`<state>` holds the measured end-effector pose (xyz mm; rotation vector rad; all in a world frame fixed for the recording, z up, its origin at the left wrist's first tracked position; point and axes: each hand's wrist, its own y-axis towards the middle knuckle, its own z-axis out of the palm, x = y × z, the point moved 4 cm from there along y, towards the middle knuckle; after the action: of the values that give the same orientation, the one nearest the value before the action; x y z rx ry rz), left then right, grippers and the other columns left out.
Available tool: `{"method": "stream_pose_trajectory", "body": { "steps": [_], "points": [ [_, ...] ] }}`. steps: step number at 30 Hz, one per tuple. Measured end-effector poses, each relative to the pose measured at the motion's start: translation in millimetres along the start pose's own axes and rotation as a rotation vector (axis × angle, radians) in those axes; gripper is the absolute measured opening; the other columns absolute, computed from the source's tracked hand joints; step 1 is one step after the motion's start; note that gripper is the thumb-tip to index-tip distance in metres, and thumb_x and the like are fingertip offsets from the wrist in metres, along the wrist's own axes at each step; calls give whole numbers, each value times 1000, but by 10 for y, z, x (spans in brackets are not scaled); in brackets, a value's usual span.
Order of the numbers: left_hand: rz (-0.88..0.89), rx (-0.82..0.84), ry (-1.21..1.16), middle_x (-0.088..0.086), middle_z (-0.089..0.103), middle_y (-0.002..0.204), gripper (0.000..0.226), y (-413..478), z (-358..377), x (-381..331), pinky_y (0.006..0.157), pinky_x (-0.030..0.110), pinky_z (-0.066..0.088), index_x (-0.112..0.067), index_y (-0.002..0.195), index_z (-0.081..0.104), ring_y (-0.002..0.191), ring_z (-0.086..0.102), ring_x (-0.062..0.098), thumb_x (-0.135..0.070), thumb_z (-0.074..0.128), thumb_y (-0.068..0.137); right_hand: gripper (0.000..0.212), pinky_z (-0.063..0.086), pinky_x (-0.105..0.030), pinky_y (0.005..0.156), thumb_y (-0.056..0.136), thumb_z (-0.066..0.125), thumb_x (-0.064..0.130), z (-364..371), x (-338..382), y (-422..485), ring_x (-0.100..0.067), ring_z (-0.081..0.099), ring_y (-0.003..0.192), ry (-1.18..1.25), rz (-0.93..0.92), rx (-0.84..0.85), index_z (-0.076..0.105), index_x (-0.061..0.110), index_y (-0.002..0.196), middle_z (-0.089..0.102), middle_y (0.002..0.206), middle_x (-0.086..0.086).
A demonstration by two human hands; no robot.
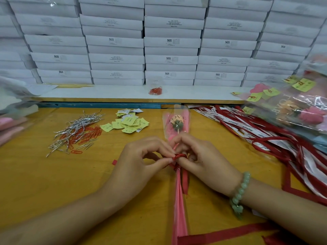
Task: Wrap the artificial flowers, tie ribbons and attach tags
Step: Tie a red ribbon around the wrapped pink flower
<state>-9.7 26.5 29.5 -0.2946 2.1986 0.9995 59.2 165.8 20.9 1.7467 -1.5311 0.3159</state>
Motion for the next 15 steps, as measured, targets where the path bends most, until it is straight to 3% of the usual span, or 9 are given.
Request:
{"method": "stream_pose_trajectory", "body": {
  "steps": [6,9,12,15],
  "points": [
    [50,4,55,-7,69,89,8,-4,0,-39,71,23,56,-11,79,76,85,67,7,-4,75,76,23,42,-14,60,82,71,5,-27,-86,21,0,53,68,149,62,3,61,22,94,61,81,6],
    [53,-2,90,-8,68,89,12,-3,0,-40,72,20,55,-13,79,75,85,66,7,-2,76,75,23,49,-18,62,78,76,4,-50,-135,32,-12,58,74,306,135,73,62,15,93,63,86,-7],
    [25,-16,87,-8,68,89,13,-3,-8,-17,72,23,56,-13,78,75,83,66,8,-1,77,76,22,53,-20,66,75,78,10,-80,-154,43,-13,62,74,437,199,112,64,13,91,66,84,0],
    [-11,-21,83,-8,67,88,16,-3,-10,0,72,27,56,-16,77,75,83,66,10,0,77,75,19,50,-19,59,79,69,24,-111,-166,41,-5,62,68,492,247,108,67,9,92,67,80,3]
  ]
}}
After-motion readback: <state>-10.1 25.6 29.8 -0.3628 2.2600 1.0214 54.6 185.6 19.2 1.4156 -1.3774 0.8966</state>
